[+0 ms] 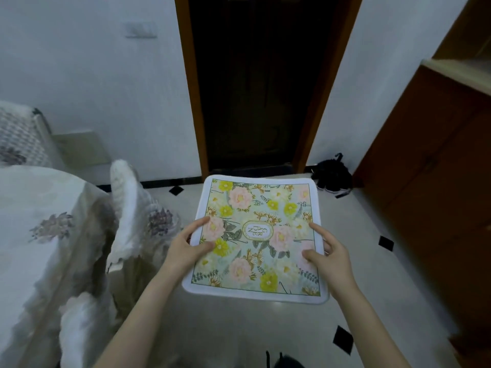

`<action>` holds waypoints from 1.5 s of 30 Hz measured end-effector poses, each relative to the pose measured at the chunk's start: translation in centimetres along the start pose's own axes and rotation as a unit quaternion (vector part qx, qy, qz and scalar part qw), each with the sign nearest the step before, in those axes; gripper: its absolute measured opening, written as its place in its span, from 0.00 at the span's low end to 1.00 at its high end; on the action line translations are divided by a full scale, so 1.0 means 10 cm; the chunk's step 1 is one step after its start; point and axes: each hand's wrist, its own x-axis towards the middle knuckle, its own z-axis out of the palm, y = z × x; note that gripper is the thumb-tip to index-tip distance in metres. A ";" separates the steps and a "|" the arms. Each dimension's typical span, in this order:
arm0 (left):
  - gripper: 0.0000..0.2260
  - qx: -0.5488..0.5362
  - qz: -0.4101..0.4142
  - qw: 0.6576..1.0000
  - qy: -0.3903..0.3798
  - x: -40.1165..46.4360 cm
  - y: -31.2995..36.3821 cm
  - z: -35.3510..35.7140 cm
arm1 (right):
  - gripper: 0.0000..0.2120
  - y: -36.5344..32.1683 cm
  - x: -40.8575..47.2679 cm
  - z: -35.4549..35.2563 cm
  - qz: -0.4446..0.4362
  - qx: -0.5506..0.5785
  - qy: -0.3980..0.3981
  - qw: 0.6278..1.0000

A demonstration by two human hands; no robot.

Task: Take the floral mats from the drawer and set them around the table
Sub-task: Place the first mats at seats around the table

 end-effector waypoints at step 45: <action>0.23 -0.153 -0.029 0.812 0.562 4.82 1.03 -3.51 | 0.29 -2.12 5.79 7.19 -0.044 -0.140 -0.560 0.815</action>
